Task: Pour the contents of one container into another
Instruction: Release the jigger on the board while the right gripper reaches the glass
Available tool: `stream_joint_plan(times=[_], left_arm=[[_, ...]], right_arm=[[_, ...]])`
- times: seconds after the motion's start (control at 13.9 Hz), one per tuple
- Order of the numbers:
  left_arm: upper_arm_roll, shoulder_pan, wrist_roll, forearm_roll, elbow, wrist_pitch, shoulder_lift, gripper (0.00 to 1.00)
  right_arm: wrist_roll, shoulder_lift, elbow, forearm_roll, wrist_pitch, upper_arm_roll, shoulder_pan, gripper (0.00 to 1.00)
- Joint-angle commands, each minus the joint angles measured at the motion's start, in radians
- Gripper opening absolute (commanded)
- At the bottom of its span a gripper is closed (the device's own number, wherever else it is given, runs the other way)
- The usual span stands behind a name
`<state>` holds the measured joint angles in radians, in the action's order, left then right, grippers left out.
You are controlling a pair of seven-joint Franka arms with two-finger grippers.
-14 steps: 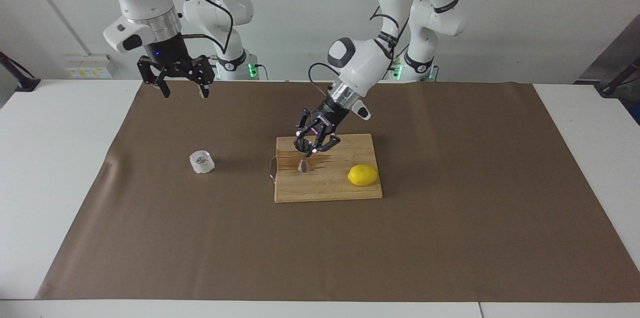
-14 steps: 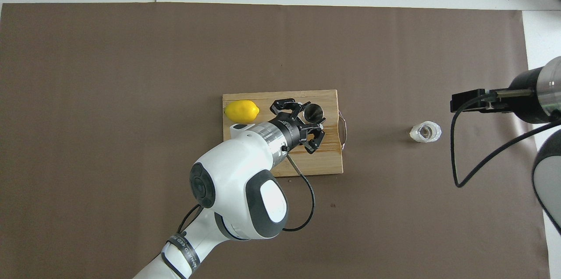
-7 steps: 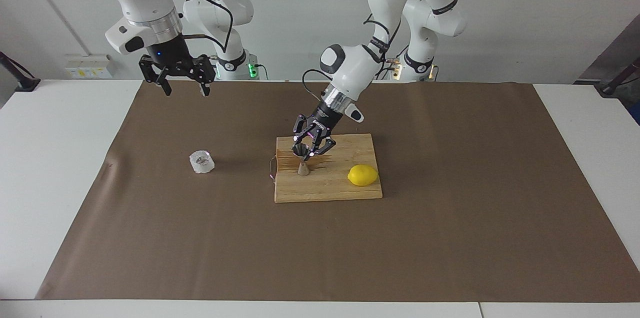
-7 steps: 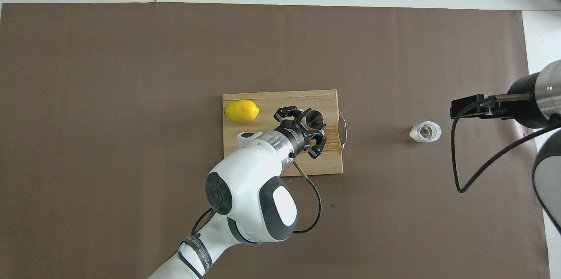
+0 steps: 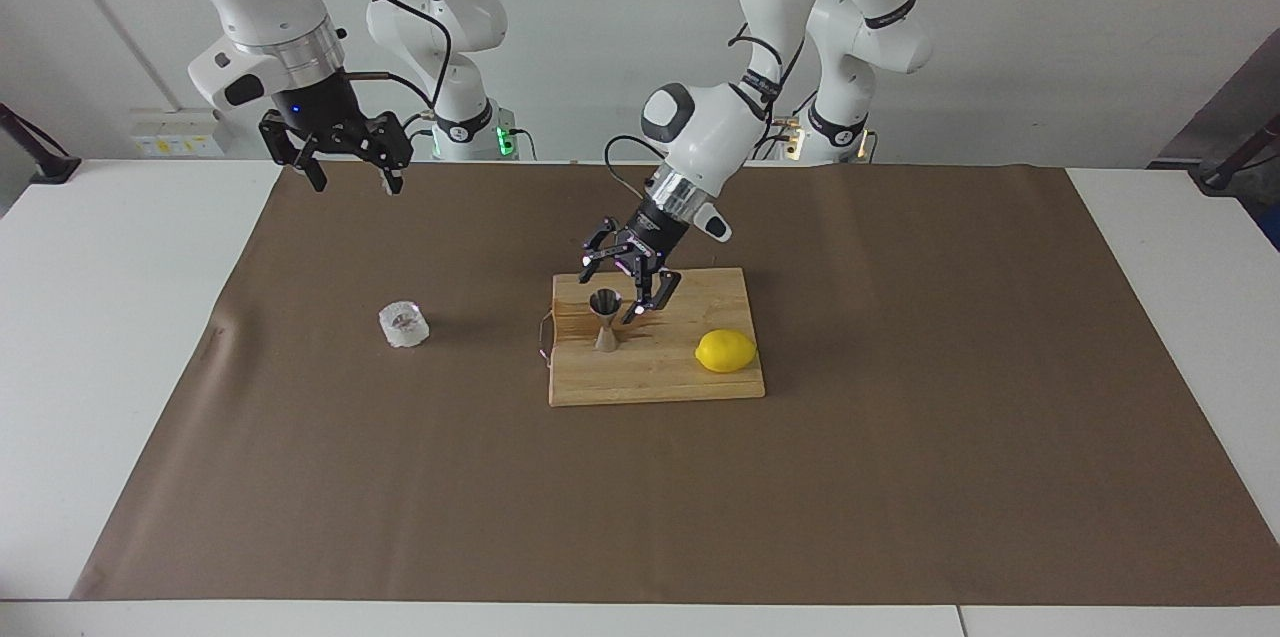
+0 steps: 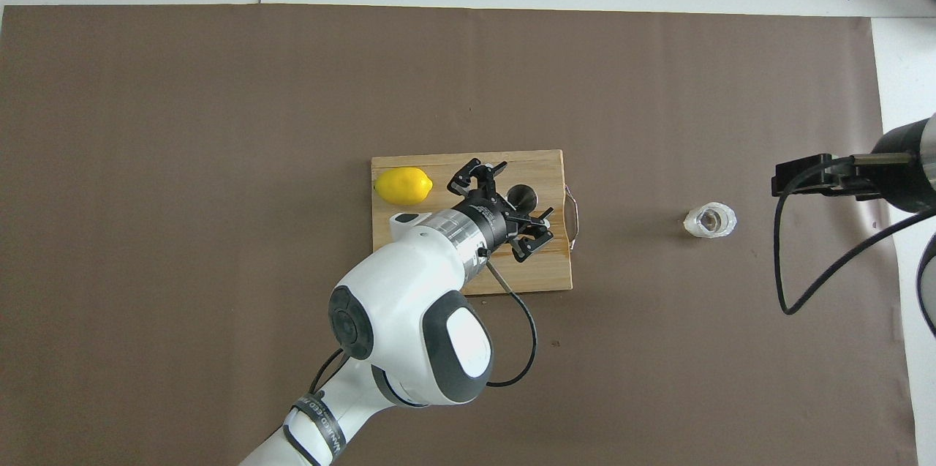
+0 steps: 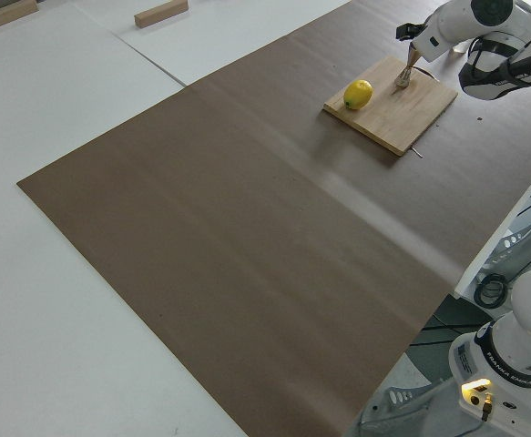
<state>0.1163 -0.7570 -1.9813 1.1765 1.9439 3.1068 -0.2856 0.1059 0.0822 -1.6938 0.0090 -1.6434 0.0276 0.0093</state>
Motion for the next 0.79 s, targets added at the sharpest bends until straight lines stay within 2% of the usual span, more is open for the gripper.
stream_joint_plan(times=[0.0, 0.14, 0.29, 0.5, 0.72], left_arm=[[-0.007, 0.088, 0.042, 0.008, 0.024, -0.140, 0.098, 1.00], [-0.007, 0.187, 0.097, -0.062, 0.001, -0.255, 0.109, 1.00], [-0.006, 0.264, 0.099, -0.203, -0.035, -0.365, 0.109, 1.00], [-0.006, 0.364, 0.102, -0.401, -0.117, -0.547, 0.097, 1.00], [-0.006, 0.413, 0.113, -0.602, -0.186, -0.655, 0.094, 1.00]], right_arm=[[-0.137, 0.060, -0.111, -0.001, -0.024, 0.003, -0.038, 1.00], [-0.337, 0.100, -0.205, 0.003, -0.091, 0.003, -0.064, 1.00], [-0.501, 0.128, -0.271, 0.006, -0.133, 0.000, -0.069, 1.00], [-0.859, 0.146, -0.360, 0.006, -0.223, 0.000, -0.087, 1.00], [-1.195, 0.131, -0.420, 0.029, -0.275, -0.002, -0.101, 1.00]])
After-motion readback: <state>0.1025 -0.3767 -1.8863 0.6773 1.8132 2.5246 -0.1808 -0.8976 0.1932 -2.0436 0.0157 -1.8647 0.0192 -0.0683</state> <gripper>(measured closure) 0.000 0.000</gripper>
